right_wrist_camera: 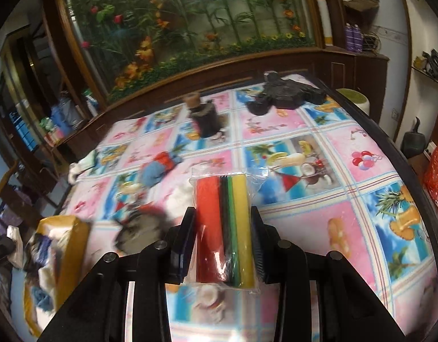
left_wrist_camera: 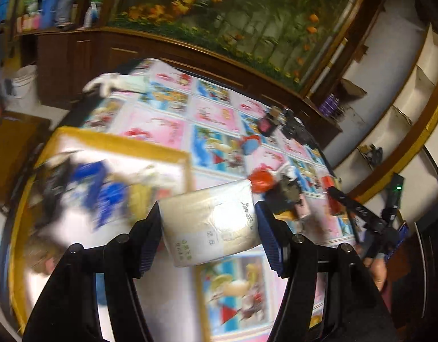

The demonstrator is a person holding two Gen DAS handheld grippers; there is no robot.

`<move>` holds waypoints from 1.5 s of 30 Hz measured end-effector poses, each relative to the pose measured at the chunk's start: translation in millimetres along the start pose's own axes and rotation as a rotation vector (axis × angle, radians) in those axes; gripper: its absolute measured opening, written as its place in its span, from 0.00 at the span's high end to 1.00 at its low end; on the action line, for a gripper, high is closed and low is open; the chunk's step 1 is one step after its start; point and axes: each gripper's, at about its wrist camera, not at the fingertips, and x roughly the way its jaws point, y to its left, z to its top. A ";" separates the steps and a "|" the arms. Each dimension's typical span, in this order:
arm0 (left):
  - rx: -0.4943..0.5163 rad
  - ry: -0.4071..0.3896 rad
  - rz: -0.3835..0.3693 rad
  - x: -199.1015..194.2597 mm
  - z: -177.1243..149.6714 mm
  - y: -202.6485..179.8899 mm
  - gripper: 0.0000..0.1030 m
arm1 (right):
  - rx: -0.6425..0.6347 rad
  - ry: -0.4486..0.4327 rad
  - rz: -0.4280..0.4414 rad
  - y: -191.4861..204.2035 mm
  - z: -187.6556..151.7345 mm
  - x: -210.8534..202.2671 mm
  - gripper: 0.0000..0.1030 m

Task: Organize soft objects
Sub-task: 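Drop the white Face packet into the box with left while right drops the sponge bag in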

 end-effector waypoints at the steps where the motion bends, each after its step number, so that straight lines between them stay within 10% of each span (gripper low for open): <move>1: -0.019 -0.009 0.021 -6.9 -6.7 11.1 0.40 | -0.015 -0.002 0.014 8.9 -3.8 -8.1 0.66; 12: -0.225 -0.053 0.177 -27.9 -74.6 103.0 0.40 | -0.157 0.076 0.167 108.0 -54.6 -41.7 0.66; 21: -0.165 -0.027 0.372 -19.2 -90.1 119.0 0.39 | -0.327 0.224 0.297 204.3 -109.3 -22.7 0.66; 34: -0.234 -0.144 0.270 -56.0 -91.2 132.8 0.35 | -0.515 0.328 0.373 296.9 -152.1 0.4 0.66; 45: -0.061 -0.280 0.540 -81.0 -87.6 95.4 0.29 | -0.635 0.345 0.398 347.0 -175.5 30.2 0.62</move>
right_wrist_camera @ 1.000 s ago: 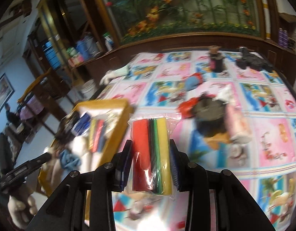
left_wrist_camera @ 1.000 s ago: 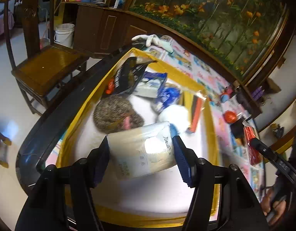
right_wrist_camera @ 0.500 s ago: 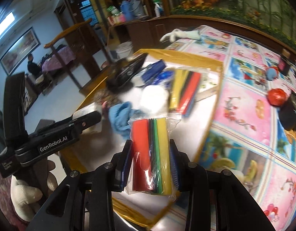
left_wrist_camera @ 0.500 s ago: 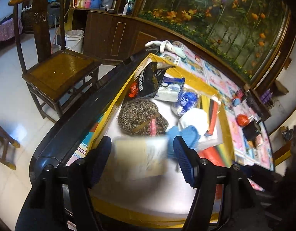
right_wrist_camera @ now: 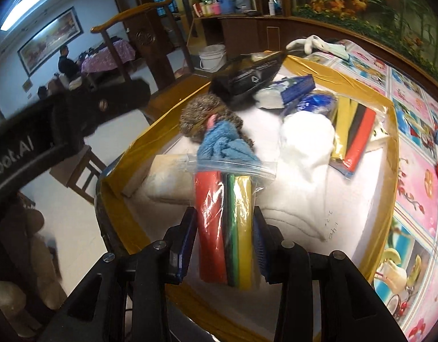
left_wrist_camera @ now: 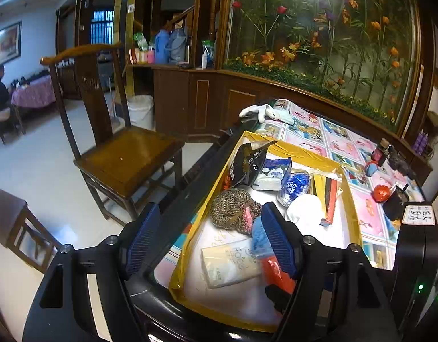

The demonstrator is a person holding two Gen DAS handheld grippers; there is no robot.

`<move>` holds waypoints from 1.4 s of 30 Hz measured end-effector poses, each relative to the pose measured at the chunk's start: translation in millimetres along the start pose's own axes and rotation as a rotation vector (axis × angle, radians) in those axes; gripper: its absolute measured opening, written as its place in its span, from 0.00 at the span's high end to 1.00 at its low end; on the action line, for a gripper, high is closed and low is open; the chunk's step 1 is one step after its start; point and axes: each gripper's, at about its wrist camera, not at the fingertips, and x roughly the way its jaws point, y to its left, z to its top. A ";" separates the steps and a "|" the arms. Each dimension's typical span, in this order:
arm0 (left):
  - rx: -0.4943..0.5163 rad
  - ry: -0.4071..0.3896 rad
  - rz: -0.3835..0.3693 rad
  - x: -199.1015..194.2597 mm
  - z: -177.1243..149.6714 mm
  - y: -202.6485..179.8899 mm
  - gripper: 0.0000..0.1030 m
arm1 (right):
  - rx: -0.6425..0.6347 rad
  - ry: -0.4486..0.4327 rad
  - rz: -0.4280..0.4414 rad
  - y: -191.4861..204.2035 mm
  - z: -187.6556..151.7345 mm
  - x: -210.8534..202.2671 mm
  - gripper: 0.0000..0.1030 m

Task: Organize soft objects
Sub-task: 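Drop the white Face packet into the box with left while right drops the sponge bag in, then grasp the blue sponge with orange mesh with left while right grasps the pink tissue pack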

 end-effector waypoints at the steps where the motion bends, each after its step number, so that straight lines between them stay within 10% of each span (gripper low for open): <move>1: 0.013 -0.008 0.012 -1.3 0.1 -1.7 0.29 | -0.006 -0.003 -0.003 -0.6 0.1 0.2 0.58; 4: 0.049 -0.020 0.031 -4.2 -0.2 -7.6 0.29 | 0.009 -0.013 0.019 -3.2 -2.0 -5.3 0.37; 12: 0.087 -0.001 0.027 -5.5 -1.9 -22.6 0.29 | 0.071 -0.115 -0.005 -22.6 -13.8 -41.6 0.26; 42: 0.153 0.142 -0.274 -15.6 -12.0 -115.6 0.29 | 0.404 -0.209 -0.014 -140.3 -82.5 -106.0 0.23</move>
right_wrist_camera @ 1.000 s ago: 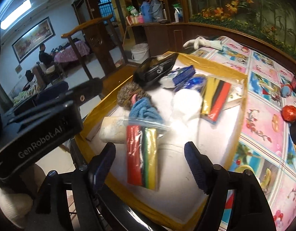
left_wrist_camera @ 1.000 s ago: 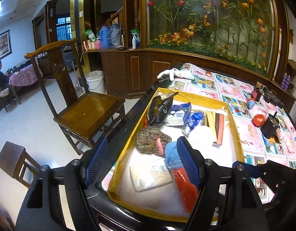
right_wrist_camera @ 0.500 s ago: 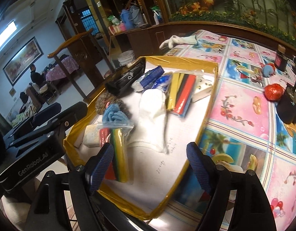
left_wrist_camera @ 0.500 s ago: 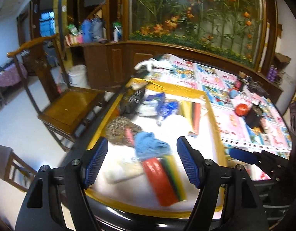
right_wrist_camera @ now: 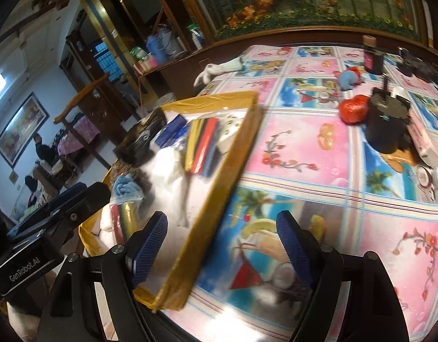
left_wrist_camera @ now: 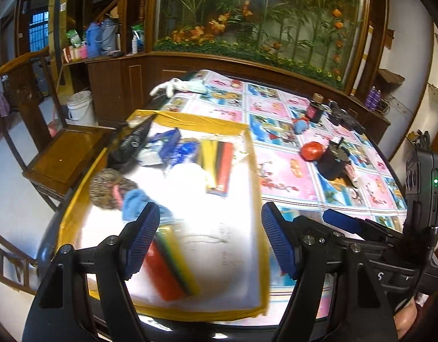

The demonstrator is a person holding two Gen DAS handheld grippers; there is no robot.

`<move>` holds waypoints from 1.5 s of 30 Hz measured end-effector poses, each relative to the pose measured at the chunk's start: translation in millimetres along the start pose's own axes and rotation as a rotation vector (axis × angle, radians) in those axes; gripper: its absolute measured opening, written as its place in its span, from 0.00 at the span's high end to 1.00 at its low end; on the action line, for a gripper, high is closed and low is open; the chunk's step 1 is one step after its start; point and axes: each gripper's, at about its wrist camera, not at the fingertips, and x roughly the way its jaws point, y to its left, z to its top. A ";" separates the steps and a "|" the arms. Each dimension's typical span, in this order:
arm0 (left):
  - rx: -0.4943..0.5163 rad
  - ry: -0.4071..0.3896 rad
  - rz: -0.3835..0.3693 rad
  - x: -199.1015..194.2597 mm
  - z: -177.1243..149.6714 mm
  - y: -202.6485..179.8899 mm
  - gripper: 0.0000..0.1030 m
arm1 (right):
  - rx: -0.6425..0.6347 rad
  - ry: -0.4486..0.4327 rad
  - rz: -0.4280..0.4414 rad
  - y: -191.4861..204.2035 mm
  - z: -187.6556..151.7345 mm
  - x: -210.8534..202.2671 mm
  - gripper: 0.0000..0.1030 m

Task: Organize soft objects
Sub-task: 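Grasp the blue sponge with orange mesh with left while right grasps the pink tissue pack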

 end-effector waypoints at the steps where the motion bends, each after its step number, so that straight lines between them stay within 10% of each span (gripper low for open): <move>1: 0.000 0.009 -0.015 1.5 0.6 -4.9 0.29 | 0.008 -0.005 -0.001 -6.5 0.4 -2.7 0.23; 25: 0.126 0.248 -0.285 54.3 -1.8 -99.5 0.29 | 0.284 -0.084 -0.160 -172.3 7.7 -74.5 0.20; 36: 0.040 0.261 -0.381 82.4 70.1 -86.0 0.29 | 0.319 -0.066 -0.253 -199.8 49.0 -71.6 0.20; 45: 0.084 0.255 -0.391 192.0 164.2 -128.9 0.29 | 0.247 0.016 -0.281 -212.2 75.0 -22.0 0.20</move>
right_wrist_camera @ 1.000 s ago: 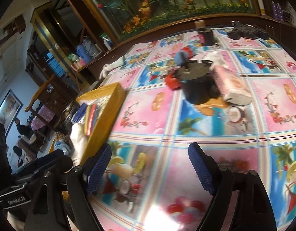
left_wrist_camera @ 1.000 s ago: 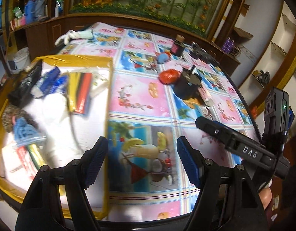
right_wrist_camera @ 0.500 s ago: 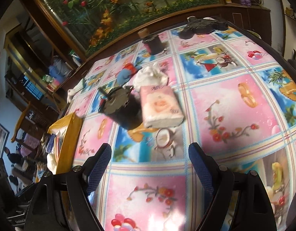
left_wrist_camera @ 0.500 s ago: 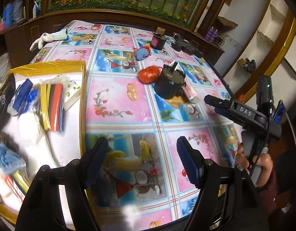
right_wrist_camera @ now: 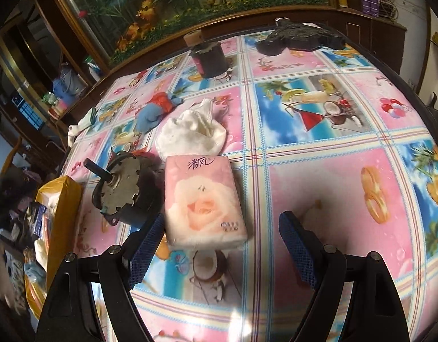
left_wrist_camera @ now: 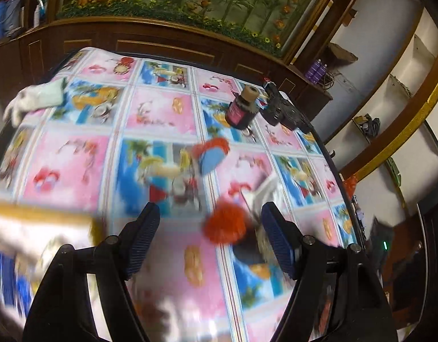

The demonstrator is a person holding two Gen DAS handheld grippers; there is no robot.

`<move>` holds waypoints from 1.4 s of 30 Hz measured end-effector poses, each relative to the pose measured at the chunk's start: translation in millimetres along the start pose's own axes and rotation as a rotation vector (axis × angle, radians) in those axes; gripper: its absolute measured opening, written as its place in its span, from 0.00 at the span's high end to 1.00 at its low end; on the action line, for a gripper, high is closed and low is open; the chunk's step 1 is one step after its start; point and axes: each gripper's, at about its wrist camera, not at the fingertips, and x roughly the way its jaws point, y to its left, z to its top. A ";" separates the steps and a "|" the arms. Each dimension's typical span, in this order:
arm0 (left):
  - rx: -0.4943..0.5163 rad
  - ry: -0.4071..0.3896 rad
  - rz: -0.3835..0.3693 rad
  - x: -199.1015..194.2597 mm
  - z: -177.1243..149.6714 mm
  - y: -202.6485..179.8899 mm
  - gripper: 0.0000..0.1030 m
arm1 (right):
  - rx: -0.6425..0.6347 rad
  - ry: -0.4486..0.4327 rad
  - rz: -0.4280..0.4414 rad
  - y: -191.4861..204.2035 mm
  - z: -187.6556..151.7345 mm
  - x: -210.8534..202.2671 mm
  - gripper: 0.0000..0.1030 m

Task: Organize soft objects
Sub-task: 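Grasp the blue sponge with orange mesh with left while right grasps the pink tissue pack, then carry the blue sponge into the box with left while right drops the pink tissue pack in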

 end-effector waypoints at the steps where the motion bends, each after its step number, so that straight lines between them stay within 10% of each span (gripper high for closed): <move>1: 0.021 0.011 0.013 13.3 8.5 -0.5 0.29 | -0.011 -0.001 0.001 1.0 0.5 4.1 0.20; 18: 0.279 0.175 0.162 160.0 40.6 -30.3 0.29 | -0.055 -0.051 -0.019 7.2 -5.2 20.9 0.21; 20: 0.308 0.169 0.196 161.8 37.5 -33.1 0.30 | -0.058 -0.056 -0.024 8.1 -6.0 20.3 0.22; 23: 0.303 0.157 0.158 154.9 36.5 -33.0 0.70 | -0.060 -0.060 -0.023 9.1 -7.5 18.9 0.24; 28: 0.238 0.149 0.143 141.7 32.6 -22.4 0.69 | -0.105 -0.082 -0.025 17.8 -11.4 12.1 0.46; 34: 0.201 0.131 0.120 121.5 19.4 -18.3 0.69 | -0.120 -0.080 -0.044 19.7 -13.6 9.3 0.44; 37: 0.188 0.120 0.102 108.0 14.1 -19.3 0.69 | -0.123 -0.073 -0.078 18.4 -13.6 10.0 0.26; 42: 0.159 0.101 0.076 82.4 4.7 -17.9 0.69 | -0.134 -0.079 -0.070 19.7 -14.6 8.9 0.35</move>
